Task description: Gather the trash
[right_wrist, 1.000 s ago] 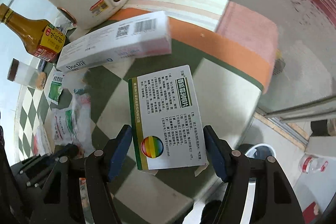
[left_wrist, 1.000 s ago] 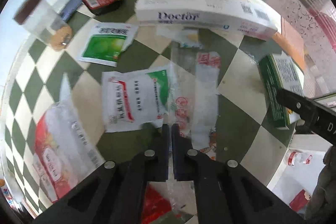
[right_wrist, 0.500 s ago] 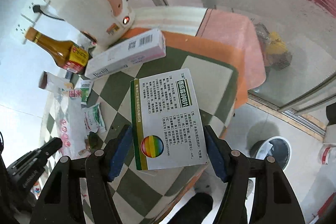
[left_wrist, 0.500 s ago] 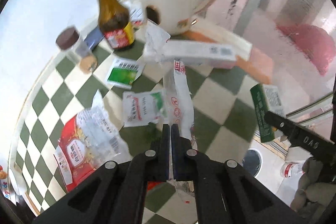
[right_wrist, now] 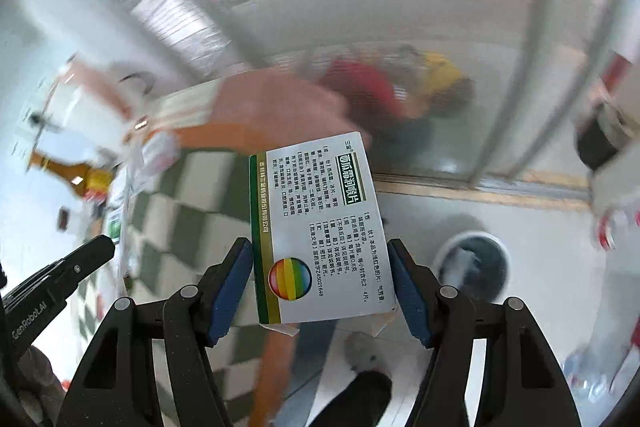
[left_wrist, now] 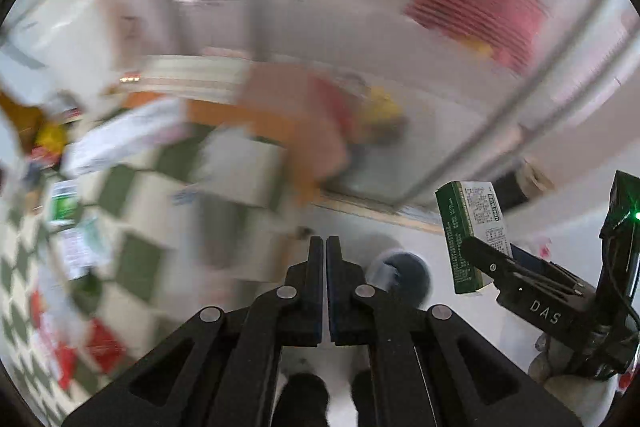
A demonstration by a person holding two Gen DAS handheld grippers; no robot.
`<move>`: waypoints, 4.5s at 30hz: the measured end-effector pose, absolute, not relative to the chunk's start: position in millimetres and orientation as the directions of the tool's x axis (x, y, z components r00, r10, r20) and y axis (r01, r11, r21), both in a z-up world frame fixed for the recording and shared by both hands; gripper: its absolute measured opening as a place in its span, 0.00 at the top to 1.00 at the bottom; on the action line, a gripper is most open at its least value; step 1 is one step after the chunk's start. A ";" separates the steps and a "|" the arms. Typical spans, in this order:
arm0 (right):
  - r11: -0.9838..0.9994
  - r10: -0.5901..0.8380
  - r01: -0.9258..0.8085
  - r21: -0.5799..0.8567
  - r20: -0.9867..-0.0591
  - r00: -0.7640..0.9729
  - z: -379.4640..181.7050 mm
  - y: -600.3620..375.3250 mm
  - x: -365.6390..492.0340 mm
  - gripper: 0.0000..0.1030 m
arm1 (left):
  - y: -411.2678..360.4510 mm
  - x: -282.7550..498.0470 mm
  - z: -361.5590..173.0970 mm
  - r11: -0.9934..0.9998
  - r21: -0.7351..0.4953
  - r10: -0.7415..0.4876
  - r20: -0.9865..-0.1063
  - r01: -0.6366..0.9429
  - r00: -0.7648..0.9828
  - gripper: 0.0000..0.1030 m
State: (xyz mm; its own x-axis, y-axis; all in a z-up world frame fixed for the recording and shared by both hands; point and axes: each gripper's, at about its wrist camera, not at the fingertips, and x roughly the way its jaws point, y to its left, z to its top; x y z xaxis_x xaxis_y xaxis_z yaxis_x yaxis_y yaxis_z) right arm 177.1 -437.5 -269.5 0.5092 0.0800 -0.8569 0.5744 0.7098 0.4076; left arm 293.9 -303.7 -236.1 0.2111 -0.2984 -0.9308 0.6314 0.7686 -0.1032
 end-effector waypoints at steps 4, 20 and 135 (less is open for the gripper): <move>0.622 0.034 0.679 0.390 -0.879 0.475 -300.7 -490.9 108.5 0.32 | -366.6 261.1 -278.5 0.701 -0.181 -0.320 -0.944 0.689 0.077 1.00; 0.384 0.160 0.860 0.337 -0.941 0.298 -567.3 -600.4 -56.5 0.32 | -476.1 199.3 -462.3 0.691 -0.143 -0.205 -0.979 0.709 0.002 0.99; 0.681 -0.039 0.682 0.267 -0.917 0.398 -235.7 -529.0 -68.7 0.00 | -385.1 158.4 -203.2 0.825 -0.007 -0.277 -0.877 0.566 0.393 0.00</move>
